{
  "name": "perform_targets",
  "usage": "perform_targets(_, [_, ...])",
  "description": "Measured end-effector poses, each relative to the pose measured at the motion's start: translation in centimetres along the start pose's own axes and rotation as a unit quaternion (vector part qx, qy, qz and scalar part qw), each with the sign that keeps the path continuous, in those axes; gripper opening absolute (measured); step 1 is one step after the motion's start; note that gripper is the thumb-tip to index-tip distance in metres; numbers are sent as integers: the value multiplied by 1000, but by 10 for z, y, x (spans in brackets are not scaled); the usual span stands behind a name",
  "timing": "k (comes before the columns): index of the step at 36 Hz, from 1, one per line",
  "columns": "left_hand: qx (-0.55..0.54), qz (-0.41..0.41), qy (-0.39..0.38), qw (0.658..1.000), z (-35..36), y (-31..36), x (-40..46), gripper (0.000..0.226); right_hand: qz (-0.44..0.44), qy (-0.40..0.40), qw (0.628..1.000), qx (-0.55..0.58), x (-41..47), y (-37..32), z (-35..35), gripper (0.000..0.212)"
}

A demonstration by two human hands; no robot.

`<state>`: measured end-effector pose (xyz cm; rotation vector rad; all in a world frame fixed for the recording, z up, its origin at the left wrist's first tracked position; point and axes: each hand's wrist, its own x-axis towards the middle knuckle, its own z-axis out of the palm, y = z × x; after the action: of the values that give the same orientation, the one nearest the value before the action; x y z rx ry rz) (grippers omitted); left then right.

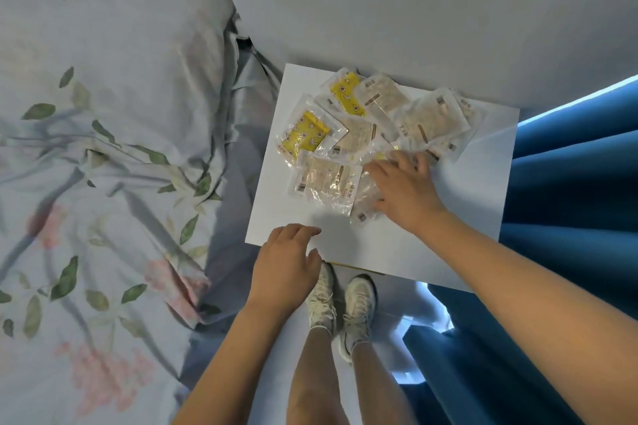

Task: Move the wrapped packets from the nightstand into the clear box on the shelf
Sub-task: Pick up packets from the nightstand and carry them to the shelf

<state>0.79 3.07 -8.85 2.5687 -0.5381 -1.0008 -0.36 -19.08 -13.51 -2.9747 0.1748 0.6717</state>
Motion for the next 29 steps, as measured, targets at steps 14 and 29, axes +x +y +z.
perform_targets(14, [-472, -172, -73, 862, 15, 43, 48, 54, 232, 69, 880, 409, -27, 14, 8, 34])
perform_targets(29, [-680, -193, 71, 704, -3, -5, 68, 45, 158, 78, 857, 485, 27, -17, -28, 45])
